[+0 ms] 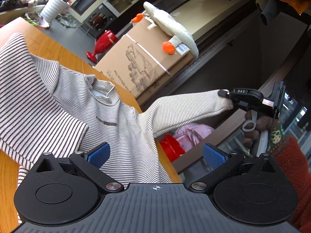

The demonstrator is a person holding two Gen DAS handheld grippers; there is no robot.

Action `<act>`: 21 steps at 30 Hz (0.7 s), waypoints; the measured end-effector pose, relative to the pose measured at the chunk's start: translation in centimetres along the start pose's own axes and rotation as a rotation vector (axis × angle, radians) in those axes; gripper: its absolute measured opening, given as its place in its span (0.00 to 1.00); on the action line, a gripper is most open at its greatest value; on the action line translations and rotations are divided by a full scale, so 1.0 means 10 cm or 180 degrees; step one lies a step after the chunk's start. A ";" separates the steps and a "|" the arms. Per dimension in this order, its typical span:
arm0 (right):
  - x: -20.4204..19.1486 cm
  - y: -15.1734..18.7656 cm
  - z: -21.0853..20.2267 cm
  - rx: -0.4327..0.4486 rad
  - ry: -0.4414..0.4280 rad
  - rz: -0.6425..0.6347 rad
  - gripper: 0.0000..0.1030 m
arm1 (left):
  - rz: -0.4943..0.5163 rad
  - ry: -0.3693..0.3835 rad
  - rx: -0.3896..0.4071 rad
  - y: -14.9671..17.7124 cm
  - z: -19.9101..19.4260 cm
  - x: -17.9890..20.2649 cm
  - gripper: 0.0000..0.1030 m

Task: Fold clothes

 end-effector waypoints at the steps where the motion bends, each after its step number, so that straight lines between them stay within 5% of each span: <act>1: -0.04 -0.08 -0.04 0.0023 0.0021 -0.0070 0.03 | 0.0019 -0.0018 -0.0003 0.00 0.00 0.01 1.00; 21: -0.68 -0.61 -0.33 0.0159 -0.0014 -0.0480 0.04 | 0.0140 -0.0014 0.0074 0.02 -0.11 0.05 1.00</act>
Point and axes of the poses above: each gripper's, at about its wrist camera, not at the fingertips, and z roughly the way its jaws point, x to its right, y to its underside, the point moved 5 cm from there along z, roughly the way its jaws point, and after that the axes turned 9 degrees about -y, right-handed, at the moved point
